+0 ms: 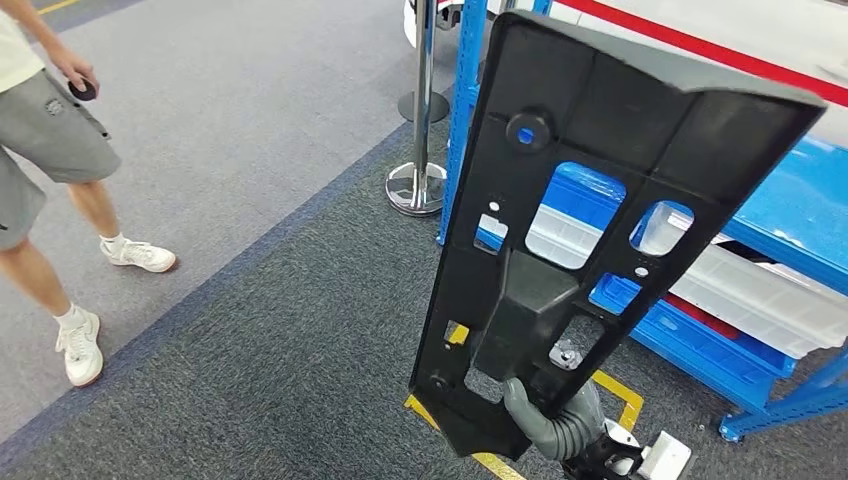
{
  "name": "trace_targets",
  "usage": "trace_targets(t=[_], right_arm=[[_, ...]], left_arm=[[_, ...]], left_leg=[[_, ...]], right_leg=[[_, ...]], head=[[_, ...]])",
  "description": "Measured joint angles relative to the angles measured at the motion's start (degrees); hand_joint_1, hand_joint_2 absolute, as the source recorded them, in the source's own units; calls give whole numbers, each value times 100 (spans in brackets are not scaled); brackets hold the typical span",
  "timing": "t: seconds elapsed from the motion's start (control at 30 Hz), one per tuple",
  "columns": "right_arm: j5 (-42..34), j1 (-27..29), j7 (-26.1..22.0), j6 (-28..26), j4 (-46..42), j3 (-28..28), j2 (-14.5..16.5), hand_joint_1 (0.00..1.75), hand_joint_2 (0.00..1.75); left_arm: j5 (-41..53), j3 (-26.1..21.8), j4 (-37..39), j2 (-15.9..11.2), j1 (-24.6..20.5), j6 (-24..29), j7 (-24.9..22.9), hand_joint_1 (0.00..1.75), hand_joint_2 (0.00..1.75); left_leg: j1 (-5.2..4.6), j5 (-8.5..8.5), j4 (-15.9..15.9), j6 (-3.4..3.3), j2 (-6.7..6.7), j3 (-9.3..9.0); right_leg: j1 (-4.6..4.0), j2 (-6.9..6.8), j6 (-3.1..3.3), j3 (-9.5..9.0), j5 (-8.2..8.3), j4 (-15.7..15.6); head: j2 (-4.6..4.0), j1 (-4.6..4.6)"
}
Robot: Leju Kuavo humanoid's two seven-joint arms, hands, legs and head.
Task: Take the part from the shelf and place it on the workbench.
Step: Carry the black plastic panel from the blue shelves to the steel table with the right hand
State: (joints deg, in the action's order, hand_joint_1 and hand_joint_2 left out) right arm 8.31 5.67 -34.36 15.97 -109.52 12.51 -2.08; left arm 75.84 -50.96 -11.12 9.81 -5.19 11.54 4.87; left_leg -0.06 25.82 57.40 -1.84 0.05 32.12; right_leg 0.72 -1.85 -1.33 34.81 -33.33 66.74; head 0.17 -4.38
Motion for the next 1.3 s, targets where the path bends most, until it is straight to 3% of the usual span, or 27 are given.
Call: trace_targets(t=[0.07, 0.1, 0.13, 0.2, 0.23, 0.3, 0.37, 0.43, 0.47, 0.5, 0.53, 0.6, 0.63, 0.7, 0.73, 0.8, 0.87, 0.9, 0.93, 0.97, 1.03, 1.07, 1.13, 1.17, 1.23, 1.3], right_arm=[[-92, 389, -134, 248, 86, -159, -14, 175, 175], [-181, 537, -202, 398, 157, -223, -17, 175, 175], [-286, 619, -266, 532, 236, -270, -17, 175, 175], [-336, 703, -308, 604, 332, -299, -11, 175, 175], [-351, 727, -327, 633, 373, -310, -4, 175, 175], [-365, 763, -360, 672, 427, -327, 25, 175, 175], [-370, 818, -380, 692, 461, -356, 53, 175, 175], [-370, 863, -385, 717, 495, -391, 64, 175, 175], [-370, 871, -385, 730, 507, -402, 68, 175, 175], [-370, 873, -385, 740, 515, -406, 70, 175, 175], [-371, 873, -386, 746, 518, -408, 72, 175, 175], [-371, 876, -393, 750, 518, -411, 75, 175, 175], [-370, 879, -398, 749, 520, -414, 77, 175, 175], [-362, 882, -414, 747, 524, -416, 82, 175, 175], [-359, 880, -423, 746, 526, -417, 85, 175, 175], [-355, 886, -441, 746, 526, -427, 91, 175, 175], [-351, 912, -449, 748, 532, -440, 95, 175, 175], [-349, 929, -450, 748, 539, -446, 97, 175, 175], [-348, 941, -450, 747, 549, -450, 99, 175, 175], [-348, 948, -450, 747, 559, -453, 101, 175, 175], [-348, 952, -451, 749, 569, -461, 103, 175, 175], [-345, 951, -451, 750, 573, -466, 105, 175, 175], [-311, 957, -449, 740, 574, -481, 122, 175, 175], [-254, 960, -443, 707, 575, -489, 133, 175, 175], [-57, 959, -419, 563, 574, -499, 160, 175, 175], [240, 957, -372, 317, 574, -500, 191, 175, 175]], left_arm=[[66, 14, 0, 16, -49, -31, -25, 0, 175], [90, 21, 1, 28, -72, -45, -38, 0, 175], [101, 27, 1, 42, -92, -53, -51, 0, 175], [98, 27, 1, 56, -91, -44, -51, 0, 175], [100, 28, 1, 60, -85, -39, -52, 0, 175], [111, 29, 2, 63, -82, -28, -57, 0, 175], [131, 30, 2, 65, -93, -24, -61, 0, 175], [145, 31, 1, 66, -105, -24, -62, 0, 175], [149, 32, 1, 66, -103, -24, -66, 0, 175], [152, 33, 1, 65, -94, -24, -70, 0, 175], [154, 33, 1, 62, -79, -24, -78, 0, 175], [156, 34, 1, 56, -48, -24, -90, 0, 175], [158, 36, 1, 53, -32, -24, -93, 0, 175], [161, 38, 2, 51, -8, -24, -94, 0, 175], [161, 38, 2, 52, 1, -23, -93, 0, 175], [172, 42, 2, 54, -5, -22, -92, 0, 175], [185, 49, 2, 56, -18, -22, -92, 0, 175], [189, 52, 2, 57, -19, -22, -91, 0, 175], [189, 54, 2, 58, -19, -22, -89, 0, 175], [189, 56, 2, 61, -19, -22, -87, 0, 175], [190, 61, 2, 69, -28, -21, -84, 0, 175], [191, 64, 2, 74, -34, -20, -85, 0, 175], [198, 69, 2, 81, -59, -14, -92, 0, 175], [202, 70, 2, 82, -65, -10, -98, 0, 175], [217, 71, 2, 79, -69, -4, -110, 0, 175], [244, 77, 2, 73, -69, -3, -121, 0, 175]], left_leg=[[-22, -14, 51, -7, -290, 43], [-29, -24, 79, 14, -436, 76], [-24, -34, 100, 46, -556, 106], [-13, -72, 90, 124, -685, 157], [-20, -62, 105, 157, -681, 175], [-40, 149, 407, 220, -457, 314], [-12, 557, 1126, 273, -158, 611], [20, 755, 1656, 313, -56, 796], [31, 692, 1611, 321, -33, 733], [37, 537, 1332, 318, 1, 556], [35, 353, 898, 301, 76, 308], [-11, 144, 183, 234, 258, -76], [-35, 122, 24, 198, 305, -146], [-50, 110, -11, 135, 232, -110], [-36, 86, -36, 106, 179, -108], [1, 28, -96, 35, 80, -120], [15, -4, -110, -1, -15, -111], [14, -8, -100, -4, -71, -95], [13, -11, -86, -5, -134, -84], [14, -10, -67, -1, -204, -76], [22, 6, -17, 23, -355, -71], [21, 21, 19, 47, -426, -58], [15, 42, 105, 110, -553, 7], [15, 38, 125, 148, -614, 48], [29, 22, 130, 220, -721, 103], [22, 152, 324, 276, -555, 200]], right_leg=[[10, 413, 60, -29, 137, -92], [11, 555, 86, -130, 304, -336], [8, 676, 113, -330, 521, -785], [10, 602, 130, -334, 532, -832], [23, 531, 155, -342, 551, -860], [56, 365, 213, -361, 584, -916], [40, 185, 242, -363, 584, -923], [24, 5, 246, -361, 579, -920], [21, -73, 244, -363, 577, -920], [18, -138, 240, -368, 574, -920], [15, -195, 231, -378, 569, -920], [-7, -289, 196, -385, 559, -914], [-17, -334, 172, -384, 558, -911], [-29, -429, 119, -388, 565, -913], [-23, -413, 89, -394, 541, -897], [-9, -194, 46, -303, 338, -647], [4, 80, 38, 9, -61, 52], [5, 137, 37, 192, -224, 449], [7, 157, 35, 319, -292, 718], [10, 165, 33, 347, -236, 770], [35, 236, 30, 94, 159, 226], [58, 371, 28, -91, 332, -165], [91, 611, 30, -302, 479, -661], [88, 667, 44, -315, 458, -716], [83, 551, 104, -305, 470, -733], [90, 402, 182, -318, 483, -758]], head=[[0, 0], [0, 0], [0, 1], [0, 1], [0, 0], [0, -2], [0, -3], [0, -3], [0, -3], [0, -4], [0, -4], [0, -3], [0, -3], [0, -3], [0, -2], [0, -1], [0, -1], [0, -1], [0, -2], [0, -2], [0, -2], [0, -1], [0, -2], [0, -2], [0, -2], [0, -3]])
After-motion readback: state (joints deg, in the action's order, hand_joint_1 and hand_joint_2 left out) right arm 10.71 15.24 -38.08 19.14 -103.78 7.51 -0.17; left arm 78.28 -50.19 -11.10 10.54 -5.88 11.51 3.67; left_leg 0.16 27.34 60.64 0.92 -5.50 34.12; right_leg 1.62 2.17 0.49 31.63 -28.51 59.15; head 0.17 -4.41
